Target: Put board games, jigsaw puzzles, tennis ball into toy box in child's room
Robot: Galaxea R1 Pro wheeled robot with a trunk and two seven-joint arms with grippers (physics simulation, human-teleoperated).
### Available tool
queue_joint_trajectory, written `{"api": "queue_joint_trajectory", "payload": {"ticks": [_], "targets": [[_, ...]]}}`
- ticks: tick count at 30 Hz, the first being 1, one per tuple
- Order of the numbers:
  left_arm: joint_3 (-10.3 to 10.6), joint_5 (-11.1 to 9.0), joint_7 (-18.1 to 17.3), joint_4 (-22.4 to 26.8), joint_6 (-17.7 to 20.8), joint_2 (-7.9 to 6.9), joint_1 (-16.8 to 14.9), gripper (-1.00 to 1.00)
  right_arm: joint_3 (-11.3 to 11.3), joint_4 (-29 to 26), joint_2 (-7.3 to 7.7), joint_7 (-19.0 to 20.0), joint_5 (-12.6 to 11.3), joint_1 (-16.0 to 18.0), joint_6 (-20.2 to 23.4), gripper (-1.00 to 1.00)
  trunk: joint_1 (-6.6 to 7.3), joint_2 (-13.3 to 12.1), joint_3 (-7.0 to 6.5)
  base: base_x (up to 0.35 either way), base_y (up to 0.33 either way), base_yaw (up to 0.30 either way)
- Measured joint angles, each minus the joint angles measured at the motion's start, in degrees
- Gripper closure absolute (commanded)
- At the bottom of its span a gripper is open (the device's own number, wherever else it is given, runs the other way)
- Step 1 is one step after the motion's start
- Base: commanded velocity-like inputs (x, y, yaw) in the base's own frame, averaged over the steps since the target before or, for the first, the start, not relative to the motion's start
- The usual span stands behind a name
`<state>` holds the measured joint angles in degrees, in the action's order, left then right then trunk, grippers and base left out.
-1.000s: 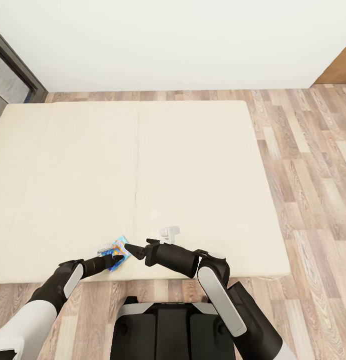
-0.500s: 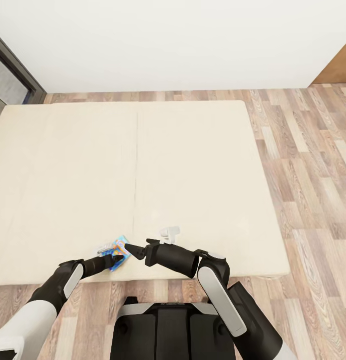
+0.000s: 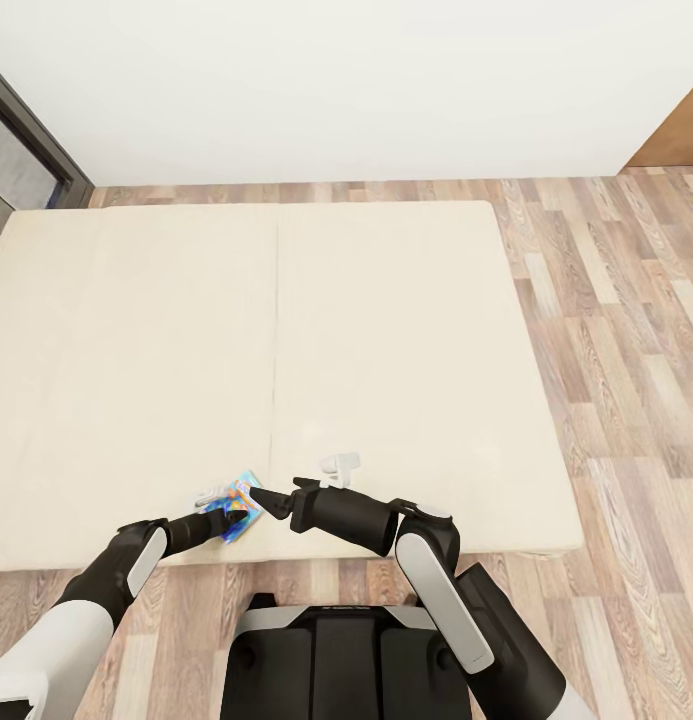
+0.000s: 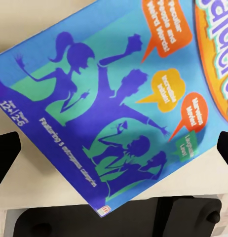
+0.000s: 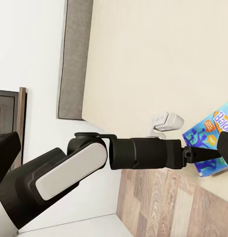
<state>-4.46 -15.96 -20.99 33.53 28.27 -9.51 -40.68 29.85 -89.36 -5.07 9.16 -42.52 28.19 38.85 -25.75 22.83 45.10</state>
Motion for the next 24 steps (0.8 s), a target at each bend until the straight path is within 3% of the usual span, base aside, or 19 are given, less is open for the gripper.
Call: {"api": "queue_joint_trajectory", "payload": {"ticks": [11,24], "targets": [[-0.1,0.0,0.0,0.1,-0.1,-0.07,0.0,-1.0,0.0,0.0,0.0,0.0,0.0,0.0,0.0,-1.0,0.0,0.0,0.0,0.0,0.0,0.0],[-2.4,0.2,0.2,0.2,-0.3,-0.09,0.0,-1.0,0.1,0.0,0.0,0.0,0.1,0.0,0.0,-1.0,0.0,0.0,0.0,0.0,0.0,0.0]]}}
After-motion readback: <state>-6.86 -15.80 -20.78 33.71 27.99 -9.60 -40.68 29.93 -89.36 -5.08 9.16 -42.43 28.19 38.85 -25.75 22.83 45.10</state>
